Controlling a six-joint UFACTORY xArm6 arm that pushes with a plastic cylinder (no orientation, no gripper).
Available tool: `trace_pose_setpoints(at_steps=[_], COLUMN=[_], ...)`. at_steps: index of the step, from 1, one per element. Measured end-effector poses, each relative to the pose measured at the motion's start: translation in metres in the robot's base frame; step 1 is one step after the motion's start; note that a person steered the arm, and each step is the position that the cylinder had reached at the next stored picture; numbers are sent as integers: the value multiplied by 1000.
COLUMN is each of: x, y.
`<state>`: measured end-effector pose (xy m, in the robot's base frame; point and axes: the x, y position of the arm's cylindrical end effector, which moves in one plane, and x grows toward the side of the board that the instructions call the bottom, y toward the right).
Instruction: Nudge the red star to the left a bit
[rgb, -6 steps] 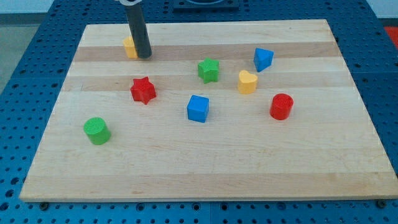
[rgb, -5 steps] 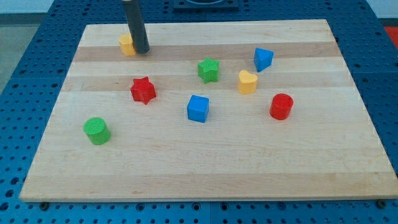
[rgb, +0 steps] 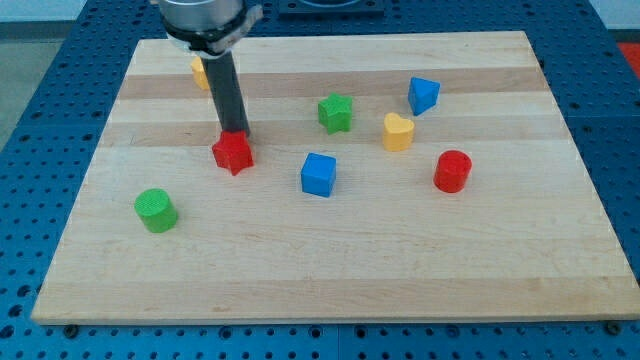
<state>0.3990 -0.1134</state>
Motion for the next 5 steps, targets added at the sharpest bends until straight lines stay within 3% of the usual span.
trace_pose_setpoints(at_steps=[2, 4, 5], x=[10, 52, 52], y=[40, 33, 32])
